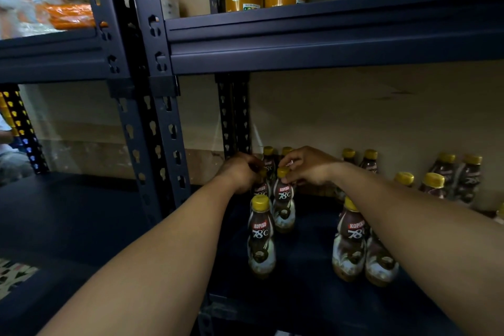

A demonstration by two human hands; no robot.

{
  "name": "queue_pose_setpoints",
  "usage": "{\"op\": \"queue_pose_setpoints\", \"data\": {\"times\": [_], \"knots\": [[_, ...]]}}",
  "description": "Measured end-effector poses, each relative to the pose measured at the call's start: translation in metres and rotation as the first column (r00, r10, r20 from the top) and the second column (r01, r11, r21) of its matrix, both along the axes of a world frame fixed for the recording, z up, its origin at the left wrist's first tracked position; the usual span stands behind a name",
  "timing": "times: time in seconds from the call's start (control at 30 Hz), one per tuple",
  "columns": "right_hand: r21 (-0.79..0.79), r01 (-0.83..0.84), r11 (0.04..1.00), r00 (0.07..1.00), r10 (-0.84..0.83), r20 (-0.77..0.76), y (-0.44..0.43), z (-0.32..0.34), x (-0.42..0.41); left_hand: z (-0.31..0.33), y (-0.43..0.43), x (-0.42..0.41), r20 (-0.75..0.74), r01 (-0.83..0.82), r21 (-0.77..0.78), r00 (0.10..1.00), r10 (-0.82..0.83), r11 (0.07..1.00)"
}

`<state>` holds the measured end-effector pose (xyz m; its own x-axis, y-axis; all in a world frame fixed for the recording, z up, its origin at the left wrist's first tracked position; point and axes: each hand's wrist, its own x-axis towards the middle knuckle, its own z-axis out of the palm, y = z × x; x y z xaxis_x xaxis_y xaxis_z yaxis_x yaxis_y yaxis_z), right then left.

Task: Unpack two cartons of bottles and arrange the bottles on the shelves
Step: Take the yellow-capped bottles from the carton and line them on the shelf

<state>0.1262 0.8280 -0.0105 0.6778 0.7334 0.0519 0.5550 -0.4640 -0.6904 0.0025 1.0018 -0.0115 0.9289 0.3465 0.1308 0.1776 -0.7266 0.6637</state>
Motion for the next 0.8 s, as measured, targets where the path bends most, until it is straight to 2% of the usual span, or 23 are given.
{"op": "queue_pose_setpoints", "data": {"times": [0.8], "knots": [[-0.037, 0.009, 0.999, 0.999, -0.008, 0.04, -0.0009, 0.0011, -0.0073, 0.0016, -0.0041, -0.0043, 0.01, -0.022, 0.022, 1.0, 0.022, 1.0]]}}
